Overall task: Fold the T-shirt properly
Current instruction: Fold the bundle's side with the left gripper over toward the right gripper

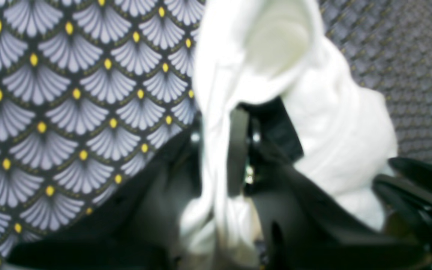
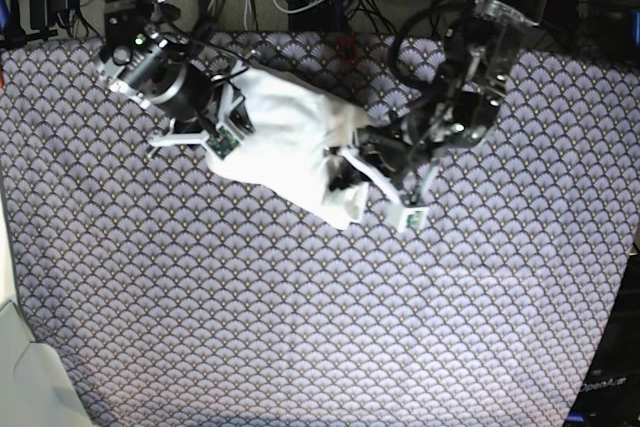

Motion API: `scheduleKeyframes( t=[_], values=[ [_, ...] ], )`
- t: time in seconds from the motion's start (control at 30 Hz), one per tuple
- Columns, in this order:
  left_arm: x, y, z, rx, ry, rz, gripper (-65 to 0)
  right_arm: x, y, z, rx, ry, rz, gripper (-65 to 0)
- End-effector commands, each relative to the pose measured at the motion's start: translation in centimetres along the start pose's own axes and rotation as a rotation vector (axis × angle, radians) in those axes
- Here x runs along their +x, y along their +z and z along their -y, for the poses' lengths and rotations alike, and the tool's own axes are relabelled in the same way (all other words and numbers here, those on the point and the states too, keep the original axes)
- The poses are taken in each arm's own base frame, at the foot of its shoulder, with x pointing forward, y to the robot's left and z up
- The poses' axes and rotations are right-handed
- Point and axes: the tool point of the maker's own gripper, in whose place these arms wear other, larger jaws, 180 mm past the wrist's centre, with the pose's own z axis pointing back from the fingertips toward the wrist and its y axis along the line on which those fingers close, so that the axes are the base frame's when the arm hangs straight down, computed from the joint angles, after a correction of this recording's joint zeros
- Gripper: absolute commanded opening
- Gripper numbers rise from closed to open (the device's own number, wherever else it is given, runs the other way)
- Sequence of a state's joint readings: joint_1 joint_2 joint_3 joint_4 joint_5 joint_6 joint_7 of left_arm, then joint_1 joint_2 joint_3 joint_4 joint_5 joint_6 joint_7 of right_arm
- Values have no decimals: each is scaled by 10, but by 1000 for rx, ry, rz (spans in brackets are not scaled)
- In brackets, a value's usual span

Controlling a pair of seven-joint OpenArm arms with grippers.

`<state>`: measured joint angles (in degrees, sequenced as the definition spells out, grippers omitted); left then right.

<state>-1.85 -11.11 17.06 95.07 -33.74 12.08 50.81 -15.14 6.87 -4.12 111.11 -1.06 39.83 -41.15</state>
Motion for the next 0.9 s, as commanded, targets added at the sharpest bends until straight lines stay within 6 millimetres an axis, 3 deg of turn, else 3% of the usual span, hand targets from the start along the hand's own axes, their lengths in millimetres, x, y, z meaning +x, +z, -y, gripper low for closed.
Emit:
scheduleKeyframes(
  t=[0.0,0.2,0.4,0.63,0.87],
  values=[
    [21,0,15,-16,-51,51,-645,8,5,6,-10,19,34,-506],
    [22,-16,63,73,-358,99,-645,-12,15,23,-53,21,-13,-506],
    [14,-46,99,196,-670,113,-645,-37,39,73,-202,-42,-62,-506],
    [15,-67,112,213,-890,234,-645,-69,78,125,-384,-125,-117,-506],
    [34,-73,118,259,-1104,346,-645,-83,97,143,-459,-161,-140,-506]
  ],
)
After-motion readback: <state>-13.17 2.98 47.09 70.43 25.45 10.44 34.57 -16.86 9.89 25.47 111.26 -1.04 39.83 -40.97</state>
